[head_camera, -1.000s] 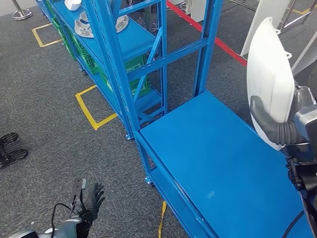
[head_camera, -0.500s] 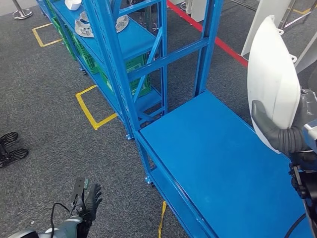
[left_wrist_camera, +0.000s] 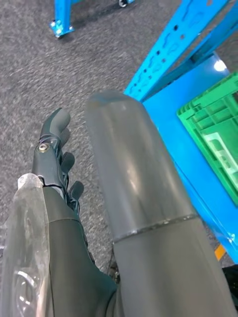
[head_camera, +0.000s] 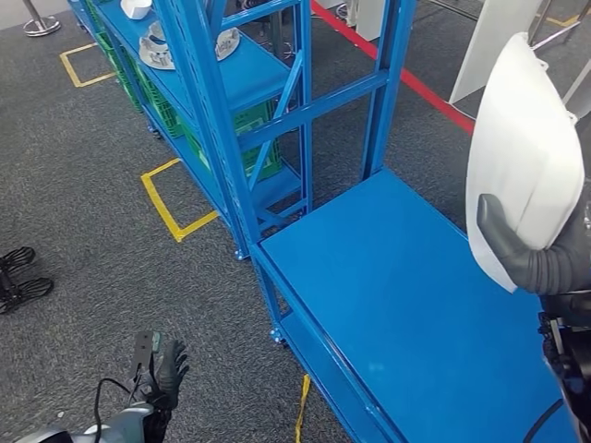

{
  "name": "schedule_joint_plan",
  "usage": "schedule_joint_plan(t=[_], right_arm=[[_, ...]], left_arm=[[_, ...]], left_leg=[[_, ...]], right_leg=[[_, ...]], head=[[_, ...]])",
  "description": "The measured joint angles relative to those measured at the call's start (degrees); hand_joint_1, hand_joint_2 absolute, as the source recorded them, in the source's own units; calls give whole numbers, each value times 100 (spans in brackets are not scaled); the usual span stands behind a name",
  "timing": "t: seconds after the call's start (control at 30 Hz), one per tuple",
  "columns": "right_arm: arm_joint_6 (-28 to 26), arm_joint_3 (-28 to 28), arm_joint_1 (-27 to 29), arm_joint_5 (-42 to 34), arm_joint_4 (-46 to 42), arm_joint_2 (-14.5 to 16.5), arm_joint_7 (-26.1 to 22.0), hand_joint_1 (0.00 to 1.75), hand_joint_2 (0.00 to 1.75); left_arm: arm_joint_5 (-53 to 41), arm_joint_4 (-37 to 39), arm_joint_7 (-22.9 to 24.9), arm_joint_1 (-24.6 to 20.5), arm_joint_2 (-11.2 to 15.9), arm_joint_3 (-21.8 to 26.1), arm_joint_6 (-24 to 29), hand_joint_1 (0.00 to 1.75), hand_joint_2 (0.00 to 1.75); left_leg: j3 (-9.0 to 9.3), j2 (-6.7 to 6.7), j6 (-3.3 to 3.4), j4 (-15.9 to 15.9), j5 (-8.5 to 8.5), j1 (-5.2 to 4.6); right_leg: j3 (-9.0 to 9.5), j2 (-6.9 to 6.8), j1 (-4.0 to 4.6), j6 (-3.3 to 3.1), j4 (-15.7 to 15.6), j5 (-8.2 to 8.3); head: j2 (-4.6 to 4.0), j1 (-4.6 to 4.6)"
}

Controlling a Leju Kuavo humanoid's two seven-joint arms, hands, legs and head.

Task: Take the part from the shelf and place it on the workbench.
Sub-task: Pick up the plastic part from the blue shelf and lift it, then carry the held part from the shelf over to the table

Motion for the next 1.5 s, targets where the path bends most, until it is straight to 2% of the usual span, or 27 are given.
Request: schedule_joint_plan(t=[0.33, 0.47, 0.63, 0.73, 1.0, 1.5], right_arm=[[-18, -126, 236, -21, 7, -1, -421, 175, 175], [3, -143, 451, -125, 16, -8, -922, 175, 175], [268, -133, 601, -541, 253, 15, -1708, 175, 175], [462, -110, 601, -638, 464, 73, -1948, 175, 175], [749, -68, 463, -845, 989, 282, -2101, 175, 175], [763, -38, 428, -824, 1300, 407, -2182, 175, 175]], left_arm=[[-169, 0, -76, 3, 3, 0, -256, 0, 0], [-240, 0, -120, -11, 3, 0, -185, 0, 0], [-225, 0, -15, -64, -9, 0, -364, 0, 0], [-225, 0, 46, -96, -21, 0, -404, 0, 0], [-310, -2, 84, -156, -72, 0, -407, 0, 0], [-338, -2, 91, -182, -109, 0, -399, 0, 0]], left_leg=[[0, 0, 0, 0, 0, 0], [0, 0, 0, 0, -1, 0], [-2, -1, 0, -1, -1, 0], [-2, -1, 0, -1, 0, 0], [-2, -1, -1, 0, 0, 0], [-2, -1, 0, 0, -1, 0]], right_leg=[[-1, 0, 0, 0, 0, 0], [-1, -1, 0, 0, 0, -1], [0, -1, 1, 0, 0, -1], [1, -2, 1, 0, 0, 0], [1, -2, 1, 0, 0, 0], [0, -2, 1, 0, 0, -1]], head=[[0, 1], [0, 0], [0, 0], [0, 0], [0, 1], [0, 1]])
